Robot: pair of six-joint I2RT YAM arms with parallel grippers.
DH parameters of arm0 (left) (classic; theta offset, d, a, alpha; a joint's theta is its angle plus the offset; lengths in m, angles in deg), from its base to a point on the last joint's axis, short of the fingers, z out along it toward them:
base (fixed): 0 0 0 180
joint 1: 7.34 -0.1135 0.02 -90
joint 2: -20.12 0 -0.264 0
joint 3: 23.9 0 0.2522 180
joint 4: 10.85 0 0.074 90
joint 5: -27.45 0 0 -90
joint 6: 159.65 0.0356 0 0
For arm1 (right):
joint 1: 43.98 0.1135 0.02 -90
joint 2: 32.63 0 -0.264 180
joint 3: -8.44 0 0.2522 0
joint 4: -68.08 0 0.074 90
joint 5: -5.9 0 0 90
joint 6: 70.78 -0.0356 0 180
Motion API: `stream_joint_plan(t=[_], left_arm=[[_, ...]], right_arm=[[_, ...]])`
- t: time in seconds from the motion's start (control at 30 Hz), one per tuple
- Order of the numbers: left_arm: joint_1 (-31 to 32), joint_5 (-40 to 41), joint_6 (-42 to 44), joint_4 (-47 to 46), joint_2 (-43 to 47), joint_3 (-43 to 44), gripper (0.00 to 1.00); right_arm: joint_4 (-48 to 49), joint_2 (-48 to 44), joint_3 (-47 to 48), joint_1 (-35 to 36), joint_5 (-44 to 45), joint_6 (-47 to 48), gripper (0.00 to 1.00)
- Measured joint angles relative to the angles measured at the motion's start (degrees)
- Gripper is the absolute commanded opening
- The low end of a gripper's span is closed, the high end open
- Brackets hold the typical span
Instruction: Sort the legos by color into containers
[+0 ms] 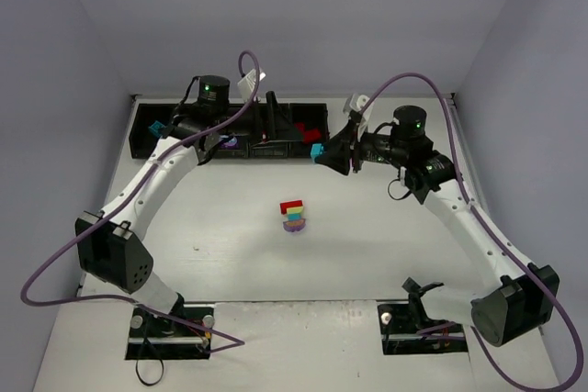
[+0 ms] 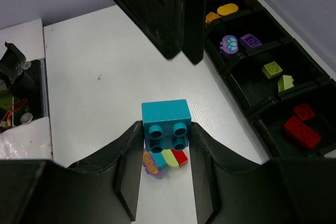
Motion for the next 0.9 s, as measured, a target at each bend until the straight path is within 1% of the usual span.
stream_joint_plan(t=[0.03, 0.07, 0.3, 0.5, 0.77, 0.9], left_arm=[[0.00, -0.90, -1.01, -0.04, 0.09, -1.07, 0.73], [0.00, -1.62, -2.05, -0.04, 0.17, -2.03, 0.72], [0.11, -4.57, -6.71, -0.50, 1.66, -4.81, 0.71], [0.15, -6.25, -9.29, -2.23, 4.46, -4.85, 0.67], [1.46, -5.25, -9.70, -0.90, 5.95, -6.73, 0.64], [2.32, -4.04, -9.66, 0.20, 5.95, -6.73, 0.60]], right_arm=[[0.35, 0.61, 0.42, 0.52, -0.04, 0.68, 0.10], [0.79, 1.03, 0.50, 1.16, -0.09, 1.27, 0.11], [2.49, 2.58, 0.52, 4.66, -0.20, 3.54, 0.14], [3.89, 2.99, 0.52, 6.43, -0.26, 4.59, 0.16], [5.73, 3.65, 0.83, 8.07, -0.35, 4.74, 0.19], [6.40, 4.31, 1.05, 9.35, -0.48, 4.74, 0.20]])
